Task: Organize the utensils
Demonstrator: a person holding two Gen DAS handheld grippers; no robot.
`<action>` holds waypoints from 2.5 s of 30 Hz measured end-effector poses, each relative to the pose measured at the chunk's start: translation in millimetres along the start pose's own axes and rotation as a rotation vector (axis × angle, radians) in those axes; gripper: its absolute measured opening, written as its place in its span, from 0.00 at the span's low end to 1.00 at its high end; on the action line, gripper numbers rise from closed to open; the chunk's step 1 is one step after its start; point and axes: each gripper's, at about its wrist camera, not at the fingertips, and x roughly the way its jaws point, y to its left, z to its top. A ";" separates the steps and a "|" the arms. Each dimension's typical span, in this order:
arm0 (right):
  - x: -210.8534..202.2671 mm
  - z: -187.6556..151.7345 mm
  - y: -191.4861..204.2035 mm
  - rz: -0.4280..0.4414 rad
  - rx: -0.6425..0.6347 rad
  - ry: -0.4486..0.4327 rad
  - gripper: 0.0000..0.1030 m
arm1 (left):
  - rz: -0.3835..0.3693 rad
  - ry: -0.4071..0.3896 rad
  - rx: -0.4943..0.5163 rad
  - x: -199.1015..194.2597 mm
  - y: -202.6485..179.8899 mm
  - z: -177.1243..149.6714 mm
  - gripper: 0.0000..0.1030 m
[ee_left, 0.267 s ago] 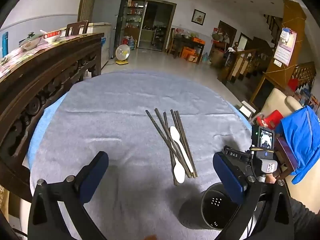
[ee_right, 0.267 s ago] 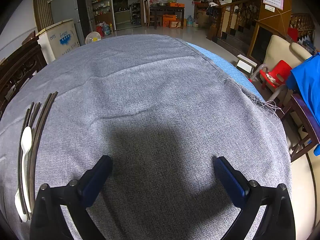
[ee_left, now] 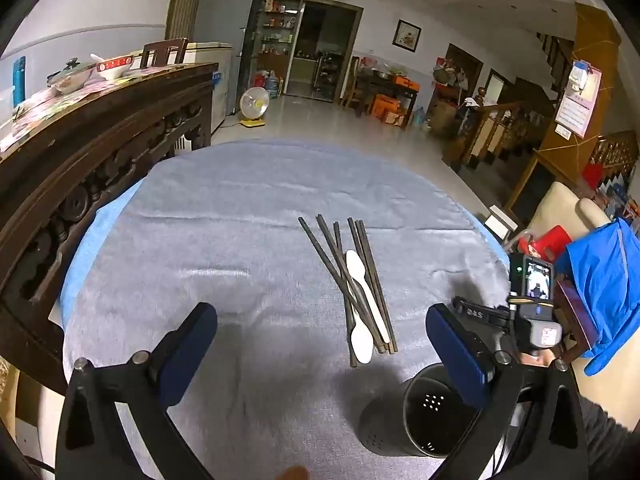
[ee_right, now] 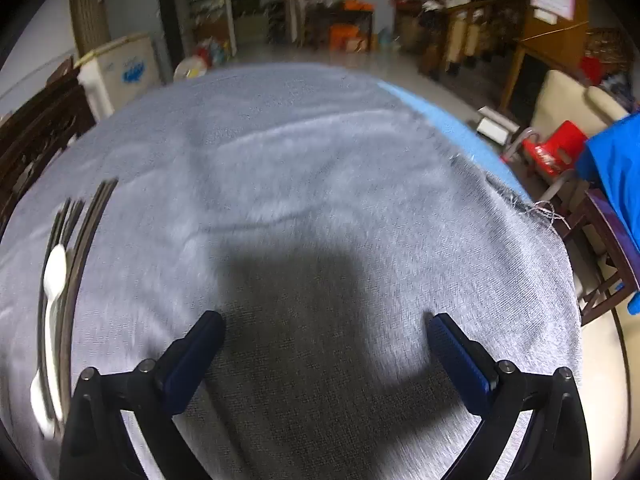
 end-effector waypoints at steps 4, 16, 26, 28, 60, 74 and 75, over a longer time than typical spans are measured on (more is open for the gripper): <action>-52.9 -13.8 -3.2 0.059 -0.040 -0.088 1.00 | -0.019 0.017 0.002 0.3 -1.6 -1.0 1.00; -194.5 -44.3 25.2 0.314 -0.178 -0.215 1.00 | -0.036 0.044 -0.007 3.3 -1.2 -2.3 1.00; -235.2 -57.9 54.0 0.369 -0.269 -0.278 1.00 | -0.036 0.040 -0.001 1.6 -10.3 -4.2 1.00; -236.7 -59.7 54.8 0.380 -0.272 -0.282 1.00 | -0.039 0.042 0.002 2.0 -11.2 -4.5 1.00; -241.1 -61.0 70.8 0.448 -0.305 -0.276 1.00 | -0.011 0.023 0.023 -0.5 -17.5 -2.5 1.00; -242.2 -59.6 73.7 0.448 -0.314 -0.275 1.00 | -0.005 0.031 0.049 -4.4 -19.5 -1.9 1.00; -241.8 -60.2 74.2 0.447 -0.314 -0.274 1.00 | -0.011 0.036 0.047 -3.9 -19.2 -2.0 1.00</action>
